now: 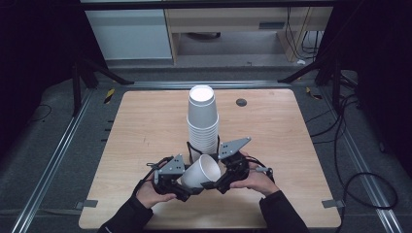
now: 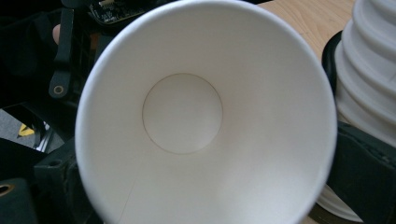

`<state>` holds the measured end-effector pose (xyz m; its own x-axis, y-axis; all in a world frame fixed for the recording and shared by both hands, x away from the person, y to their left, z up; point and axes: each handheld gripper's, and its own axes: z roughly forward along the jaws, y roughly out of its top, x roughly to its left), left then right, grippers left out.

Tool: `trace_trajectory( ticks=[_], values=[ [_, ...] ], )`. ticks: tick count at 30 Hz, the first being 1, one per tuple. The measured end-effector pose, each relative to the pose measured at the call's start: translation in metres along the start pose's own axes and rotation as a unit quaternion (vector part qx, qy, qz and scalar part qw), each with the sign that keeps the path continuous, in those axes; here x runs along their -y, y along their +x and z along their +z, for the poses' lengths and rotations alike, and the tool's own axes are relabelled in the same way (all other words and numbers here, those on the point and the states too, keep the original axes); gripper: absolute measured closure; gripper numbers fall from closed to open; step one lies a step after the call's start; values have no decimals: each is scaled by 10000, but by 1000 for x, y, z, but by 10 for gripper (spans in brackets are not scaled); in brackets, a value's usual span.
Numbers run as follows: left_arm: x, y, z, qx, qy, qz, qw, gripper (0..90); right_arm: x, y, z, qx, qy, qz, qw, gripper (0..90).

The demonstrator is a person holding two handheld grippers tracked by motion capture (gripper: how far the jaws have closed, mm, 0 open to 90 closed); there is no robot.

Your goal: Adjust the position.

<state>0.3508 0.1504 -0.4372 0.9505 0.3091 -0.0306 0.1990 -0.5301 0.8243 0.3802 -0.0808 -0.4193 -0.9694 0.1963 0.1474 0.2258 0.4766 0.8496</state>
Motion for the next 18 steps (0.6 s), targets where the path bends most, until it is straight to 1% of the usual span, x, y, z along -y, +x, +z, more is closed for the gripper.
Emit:
trace_trajectory(
  ticks=[7,11,15,18],
  values=[
    [0,-1,1,15,13,20,10000,213,-1,0,5,-62,-41,9,10000,46],
    [0,-1,1,15,18,26,10000,213,-1,0,4,-97,-41,64,9999,54],
    [0,0,1,35,15,18,10000,213,-1,0,4,-88,-26,52,9999,64],
    [0,0,1,43,2,9,10000,210,-1,0,3,-126,-48,70,9999,72]
  ],
)
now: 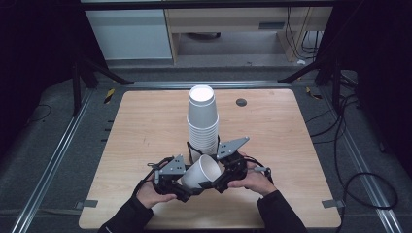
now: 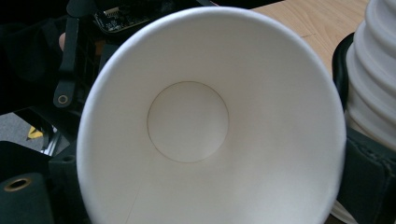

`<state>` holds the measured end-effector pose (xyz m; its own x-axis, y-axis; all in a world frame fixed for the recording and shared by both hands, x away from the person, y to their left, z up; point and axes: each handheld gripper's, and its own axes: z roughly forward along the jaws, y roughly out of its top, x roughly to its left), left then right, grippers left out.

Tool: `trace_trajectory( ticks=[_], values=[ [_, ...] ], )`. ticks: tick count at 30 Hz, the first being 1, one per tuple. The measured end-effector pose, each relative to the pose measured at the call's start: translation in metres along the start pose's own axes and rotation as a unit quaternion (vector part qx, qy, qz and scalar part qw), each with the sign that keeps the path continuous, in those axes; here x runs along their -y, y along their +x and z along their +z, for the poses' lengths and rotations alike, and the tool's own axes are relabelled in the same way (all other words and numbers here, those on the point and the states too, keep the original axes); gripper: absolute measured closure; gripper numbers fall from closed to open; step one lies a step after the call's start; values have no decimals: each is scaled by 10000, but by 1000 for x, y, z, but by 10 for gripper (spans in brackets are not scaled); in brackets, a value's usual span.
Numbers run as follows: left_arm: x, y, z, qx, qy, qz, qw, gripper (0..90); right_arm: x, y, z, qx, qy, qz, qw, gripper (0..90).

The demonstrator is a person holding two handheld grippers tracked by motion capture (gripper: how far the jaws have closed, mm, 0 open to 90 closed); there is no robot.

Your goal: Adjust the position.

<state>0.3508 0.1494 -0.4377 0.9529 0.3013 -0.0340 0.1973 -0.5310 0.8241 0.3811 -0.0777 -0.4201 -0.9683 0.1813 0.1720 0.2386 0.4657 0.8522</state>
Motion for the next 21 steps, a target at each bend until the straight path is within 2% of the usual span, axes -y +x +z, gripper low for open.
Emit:
trace_trajectory(
  ticks=[10,16,21],
  values=[
    [1,2,-2,-69,9,-106,9999,161,-2,0,-6,133,-75,-29,9999,76],
    [3,4,-4,-128,85,-174,9997,144,-4,-2,-23,377,-127,-58,9992,76],
    [8,10,-10,-301,103,-316,9990,140,-4,-1,-39,557,-141,-97,9983,77]
  ],
)
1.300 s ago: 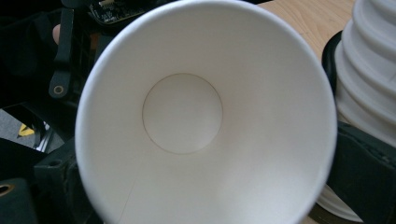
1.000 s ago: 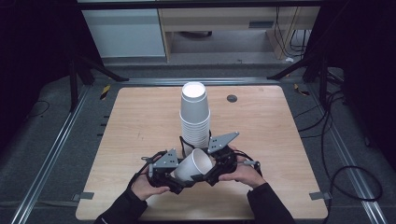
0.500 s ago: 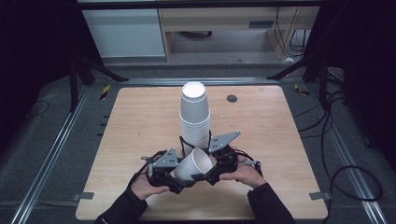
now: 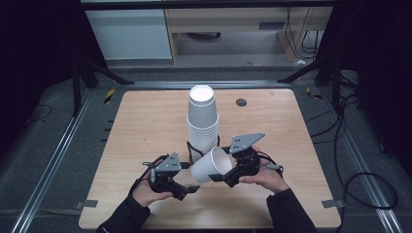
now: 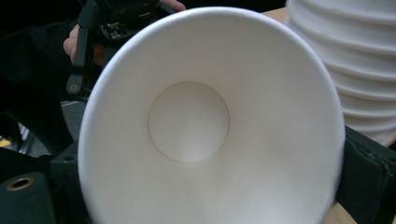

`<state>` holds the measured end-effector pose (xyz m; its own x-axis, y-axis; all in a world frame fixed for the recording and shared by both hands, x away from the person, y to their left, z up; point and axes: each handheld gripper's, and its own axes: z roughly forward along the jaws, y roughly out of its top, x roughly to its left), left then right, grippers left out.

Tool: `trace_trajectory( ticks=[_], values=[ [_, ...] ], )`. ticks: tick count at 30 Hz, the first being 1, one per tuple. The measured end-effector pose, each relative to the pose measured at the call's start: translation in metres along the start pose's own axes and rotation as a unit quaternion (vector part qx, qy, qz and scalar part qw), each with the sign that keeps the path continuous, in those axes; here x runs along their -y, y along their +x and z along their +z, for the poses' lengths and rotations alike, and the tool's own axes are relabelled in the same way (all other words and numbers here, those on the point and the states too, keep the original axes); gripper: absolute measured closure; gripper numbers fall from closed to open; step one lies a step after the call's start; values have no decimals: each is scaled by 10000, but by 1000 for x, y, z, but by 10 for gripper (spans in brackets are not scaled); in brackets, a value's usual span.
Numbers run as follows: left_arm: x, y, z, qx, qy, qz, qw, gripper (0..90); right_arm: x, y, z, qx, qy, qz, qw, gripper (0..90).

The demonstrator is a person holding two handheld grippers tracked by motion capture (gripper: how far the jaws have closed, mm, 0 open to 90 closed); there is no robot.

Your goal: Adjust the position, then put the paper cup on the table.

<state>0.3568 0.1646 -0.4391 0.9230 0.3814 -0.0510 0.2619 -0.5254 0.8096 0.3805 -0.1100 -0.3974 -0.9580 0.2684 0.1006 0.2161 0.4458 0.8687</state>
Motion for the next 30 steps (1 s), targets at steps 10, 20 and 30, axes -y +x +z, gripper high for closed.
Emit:
trace_trajectory(
  ticks=[10,20,30],
  values=[
    [8,17,-20,-449,-78,-357,9983,142,10,-10,-31,555,14,181,9983,77],
    [23,35,-42,-937,-174,-831,9920,143,17,-26,-53,1108,98,460,9927,78],
    [38,53,-60,-1433,-195,-1301,9809,150,9,-51,-73,1706,223,706,9826,83]
  ],
)
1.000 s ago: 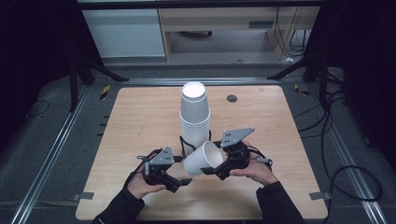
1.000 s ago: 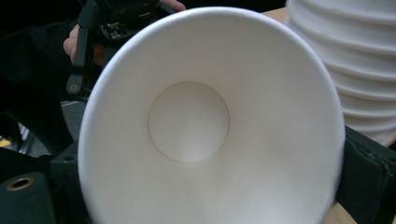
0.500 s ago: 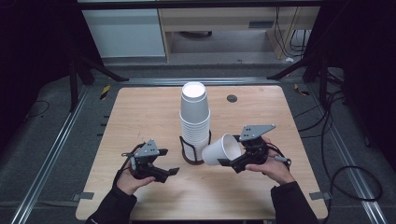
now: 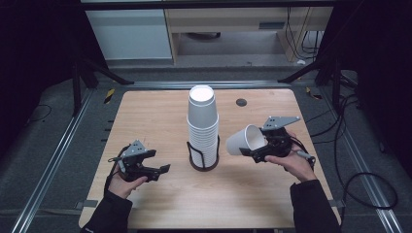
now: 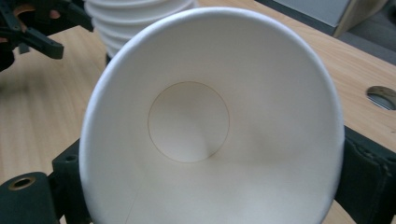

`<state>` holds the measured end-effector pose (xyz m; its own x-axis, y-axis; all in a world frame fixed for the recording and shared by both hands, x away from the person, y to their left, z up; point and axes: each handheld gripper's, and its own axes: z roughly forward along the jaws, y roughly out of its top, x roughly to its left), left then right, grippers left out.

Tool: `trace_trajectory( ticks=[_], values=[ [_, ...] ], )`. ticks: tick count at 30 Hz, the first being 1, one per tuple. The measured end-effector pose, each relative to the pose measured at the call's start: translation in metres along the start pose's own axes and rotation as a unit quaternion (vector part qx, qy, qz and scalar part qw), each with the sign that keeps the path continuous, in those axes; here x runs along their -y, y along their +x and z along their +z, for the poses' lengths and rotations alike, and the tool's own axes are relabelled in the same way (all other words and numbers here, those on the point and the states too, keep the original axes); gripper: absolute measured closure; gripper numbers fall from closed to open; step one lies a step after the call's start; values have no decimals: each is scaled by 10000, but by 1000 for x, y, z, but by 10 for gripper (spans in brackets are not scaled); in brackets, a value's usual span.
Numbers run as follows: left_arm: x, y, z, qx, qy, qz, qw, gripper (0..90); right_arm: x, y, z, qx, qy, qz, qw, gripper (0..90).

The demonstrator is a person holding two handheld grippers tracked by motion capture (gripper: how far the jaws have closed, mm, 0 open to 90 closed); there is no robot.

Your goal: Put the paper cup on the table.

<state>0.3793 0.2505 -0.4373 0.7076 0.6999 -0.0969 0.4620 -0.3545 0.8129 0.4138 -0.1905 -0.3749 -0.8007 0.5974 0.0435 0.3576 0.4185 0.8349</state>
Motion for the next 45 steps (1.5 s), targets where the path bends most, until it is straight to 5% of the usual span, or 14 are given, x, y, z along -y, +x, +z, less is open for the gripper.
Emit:
trace_trajectory(
  ticks=[12,20,27,31,35,42,45],
  values=[
    [6,17,-3,-354,115,-226,9991,152,-12,-28,-2,498,329,156,9981,84],
    [12,24,3,-709,306,-381,9963,148,-12,-53,0,1051,728,398,9910,83],
    [13,27,1,-822,319,-421,9952,146,-9,-73,7,1582,1328,554,9769,81],
    [12,28,-3,-881,280,-421,9948,146,0,-88,14,1925,1902,574,9610,80],
    [11,28,-6,-884,228,-423,9949,147,7,-96,19,2072,2277,650,9492,78],
    [10,27,-6,-889,245,-400,9949,148,18,-108,25,2143,2746,746,9344,76],
    [10,26,-6,-895,255,-373,9950,148,24,-111,29,2107,2834,786,9323,76]
  ],
)
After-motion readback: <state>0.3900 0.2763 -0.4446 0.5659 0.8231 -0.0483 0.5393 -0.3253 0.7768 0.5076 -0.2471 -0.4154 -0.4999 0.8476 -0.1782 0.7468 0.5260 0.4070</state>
